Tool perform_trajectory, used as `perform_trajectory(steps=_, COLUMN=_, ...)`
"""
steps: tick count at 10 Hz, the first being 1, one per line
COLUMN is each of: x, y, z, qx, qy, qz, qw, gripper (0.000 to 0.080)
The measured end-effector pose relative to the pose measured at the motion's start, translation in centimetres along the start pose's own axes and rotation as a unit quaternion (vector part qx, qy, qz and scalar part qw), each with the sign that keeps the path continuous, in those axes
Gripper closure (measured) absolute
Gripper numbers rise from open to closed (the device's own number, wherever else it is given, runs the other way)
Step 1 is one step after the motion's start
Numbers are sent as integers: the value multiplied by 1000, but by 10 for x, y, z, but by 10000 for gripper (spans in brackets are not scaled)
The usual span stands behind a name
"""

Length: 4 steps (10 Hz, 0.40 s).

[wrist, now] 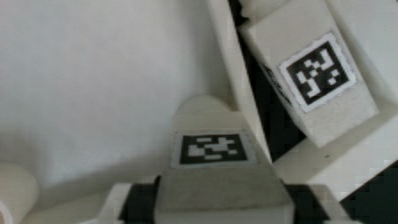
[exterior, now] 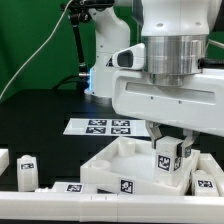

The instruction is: Assemble one leg

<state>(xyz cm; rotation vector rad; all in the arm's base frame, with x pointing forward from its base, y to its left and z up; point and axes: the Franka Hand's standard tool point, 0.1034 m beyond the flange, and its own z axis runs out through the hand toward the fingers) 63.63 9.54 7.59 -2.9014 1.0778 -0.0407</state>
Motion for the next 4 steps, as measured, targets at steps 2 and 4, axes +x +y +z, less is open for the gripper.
perform_trajectory(steps=2, x=0, y=1, z=-10, qx=0, qy=-4, qz=-13, qw=1000, gripper=274)
perform_trajectory(steps=4, x=2, y=0, z=-26, qx=4, qy=-6, qz=-18, qw=1000, gripper=175)
